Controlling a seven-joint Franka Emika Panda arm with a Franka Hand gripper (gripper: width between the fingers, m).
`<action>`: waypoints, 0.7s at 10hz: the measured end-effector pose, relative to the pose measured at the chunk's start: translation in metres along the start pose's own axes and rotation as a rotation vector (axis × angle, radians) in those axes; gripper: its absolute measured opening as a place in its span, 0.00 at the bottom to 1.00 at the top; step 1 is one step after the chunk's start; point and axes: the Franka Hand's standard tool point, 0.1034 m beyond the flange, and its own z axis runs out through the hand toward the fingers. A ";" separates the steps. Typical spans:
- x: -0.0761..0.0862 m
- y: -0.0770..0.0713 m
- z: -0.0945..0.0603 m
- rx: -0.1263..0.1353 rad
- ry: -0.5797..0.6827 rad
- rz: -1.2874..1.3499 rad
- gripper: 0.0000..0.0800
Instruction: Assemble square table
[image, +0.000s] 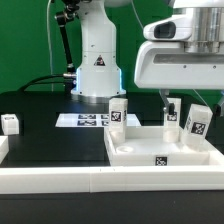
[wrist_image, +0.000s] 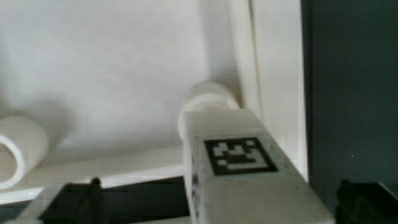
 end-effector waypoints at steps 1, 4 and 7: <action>0.002 0.002 0.000 0.000 0.002 0.004 0.81; 0.003 0.002 0.001 -0.001 0.006 0.030 0.81; 0.004 0.004 0.001 -0.004 0.006 0.031 0.49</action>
Offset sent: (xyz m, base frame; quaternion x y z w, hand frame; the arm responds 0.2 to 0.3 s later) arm 0.0041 0.0050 -0.0053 -0.0038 0.0116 0.0152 0.9998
